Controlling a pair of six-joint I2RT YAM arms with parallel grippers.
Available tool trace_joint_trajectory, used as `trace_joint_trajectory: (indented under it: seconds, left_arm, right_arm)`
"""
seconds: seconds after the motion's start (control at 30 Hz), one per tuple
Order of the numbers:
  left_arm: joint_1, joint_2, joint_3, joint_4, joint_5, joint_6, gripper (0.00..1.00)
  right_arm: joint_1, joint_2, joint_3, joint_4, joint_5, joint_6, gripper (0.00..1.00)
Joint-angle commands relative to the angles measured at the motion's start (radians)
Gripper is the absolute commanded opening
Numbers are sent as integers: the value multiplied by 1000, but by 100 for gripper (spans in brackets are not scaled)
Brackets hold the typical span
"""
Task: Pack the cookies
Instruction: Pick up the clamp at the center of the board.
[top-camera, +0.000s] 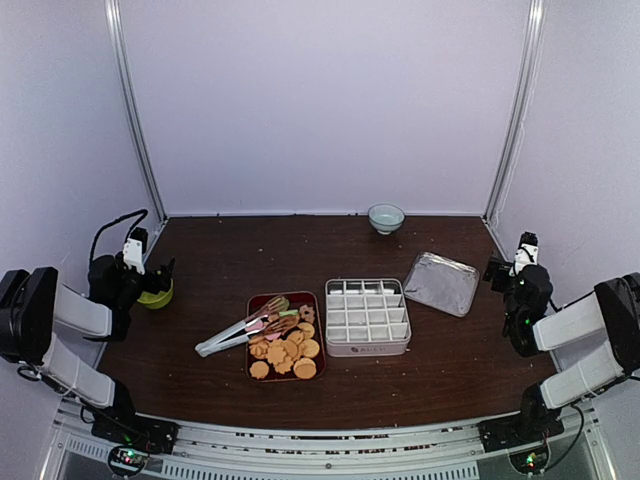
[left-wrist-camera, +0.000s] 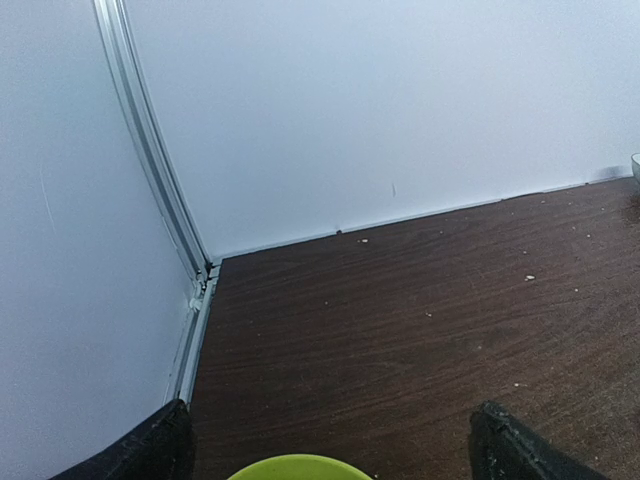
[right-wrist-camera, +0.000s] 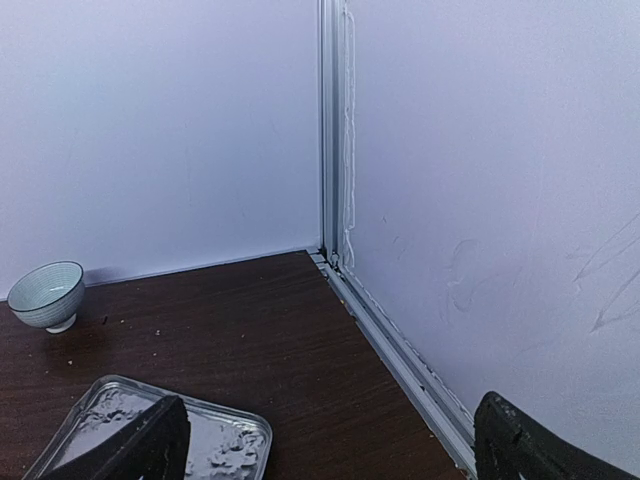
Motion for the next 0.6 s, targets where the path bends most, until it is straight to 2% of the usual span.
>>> trace_joint_trajectory:
  seconds: [0.0,0.3,0.33,0.37,0.43,0.47,0.53,0.57]
  left_arm:
    - [-4,5,3,55,-6,6,98]
    - [-3,5,4,52,-7,6,98]
    - [-4,4,3,55,-6,6,98]
    - [-3,0,6,57,-9,-1,98]
    - [2,-35,43,-52,-60,-15,98]
    - [7,-50,72,-99,-65,-29,98]
    - [13,-89,189,-339,-104,-43,98]
    - [13,-96,270,-520,-90,-22,98]
  right_arm:
    - [-4,2,13,16,-3,6,100]
    - [-4,2,15,14,0,8,100]
    - [-3,-7,17,15,35,10,100]
    - [0,-35,21,-45,43,30,100]
    - [3,-53,5,0,22,-2,100]
    - [27,-84,10,-37,72,-11,100]
    - [34,-185,66,-263,139,20,100]
    - [34,-234,133,-406,159,53,100]
